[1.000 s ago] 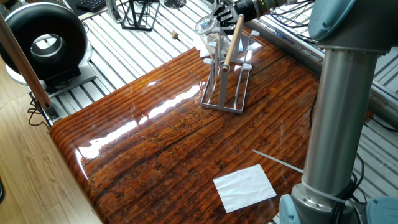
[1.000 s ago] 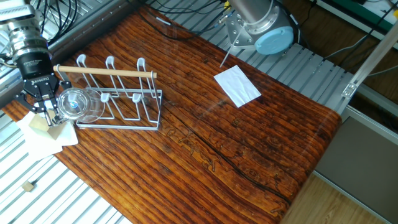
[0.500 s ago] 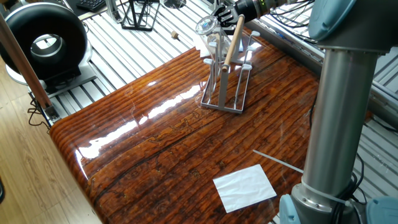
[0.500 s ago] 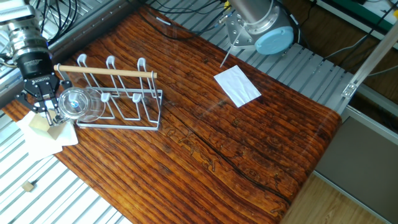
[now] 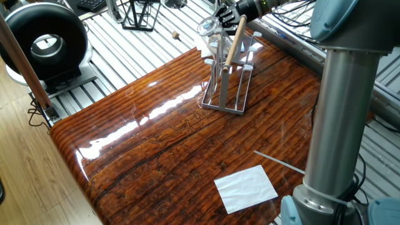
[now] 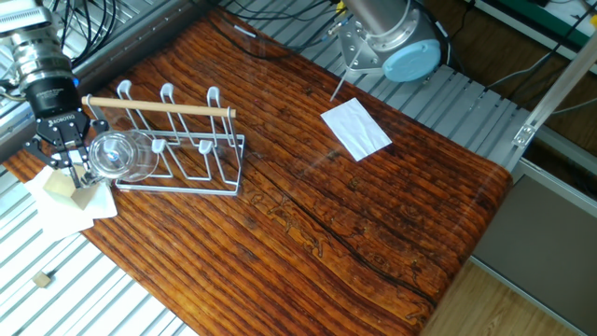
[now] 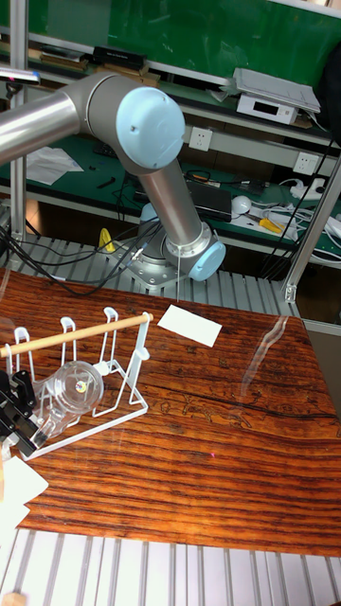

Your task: Put the cup on the cup rack

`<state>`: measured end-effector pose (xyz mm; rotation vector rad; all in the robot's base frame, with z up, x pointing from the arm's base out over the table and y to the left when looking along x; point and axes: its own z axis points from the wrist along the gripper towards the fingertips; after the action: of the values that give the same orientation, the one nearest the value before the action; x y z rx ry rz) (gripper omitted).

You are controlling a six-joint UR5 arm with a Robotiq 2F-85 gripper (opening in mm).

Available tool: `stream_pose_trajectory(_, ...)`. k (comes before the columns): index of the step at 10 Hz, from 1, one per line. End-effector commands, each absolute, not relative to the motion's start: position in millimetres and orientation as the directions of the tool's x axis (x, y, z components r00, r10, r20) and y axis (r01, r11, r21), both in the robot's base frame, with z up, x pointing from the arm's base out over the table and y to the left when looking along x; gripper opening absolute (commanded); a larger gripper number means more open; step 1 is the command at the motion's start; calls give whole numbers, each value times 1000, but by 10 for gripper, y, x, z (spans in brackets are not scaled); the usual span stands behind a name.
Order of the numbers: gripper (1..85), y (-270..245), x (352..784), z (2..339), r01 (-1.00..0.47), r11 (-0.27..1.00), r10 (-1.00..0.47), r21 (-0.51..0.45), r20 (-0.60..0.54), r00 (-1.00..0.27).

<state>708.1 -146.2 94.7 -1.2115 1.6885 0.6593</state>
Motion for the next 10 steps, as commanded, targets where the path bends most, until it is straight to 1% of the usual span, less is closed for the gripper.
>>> stream_pose_trajectory(1, 120, -1436, 7104, 1033, -927, 362, -418, -99, -906, -66)
stream_pose_trajectory(2, 127, -1437, 7106, 1047, -927, 362, -416, -100, -907, -65)
stream_pose_trajectory(3, 107, -1452, 7105, 1042, -925, 365, -419, -101, -906, -66)
stream_pose_trajectory(4, 47, -1463, 7106, 1042, -923, 372, -416, -96, -907, -73)
stream_pose_trajectory(5, 47, -1450, 7098, 1073, -924, 372, -404, -92, -912, -72)
stream_pose_trajectory(6, 73, -1443, 7098, 1086, -924, 369, -401, -97, -914, -65)
stream_pose_trajectory(7, 130, -1425, 7082, 1093, -928, 359, -400, -97, -915, -59)
stream_pose_trajectory(8, 147, -1417, 7068, 1101, -929, 357, -396, -94, -916, -59)
stream_pose_trajectory(10, 150, -1401, 7073, 1129, -929, 356, -386, -98, -921, -51)
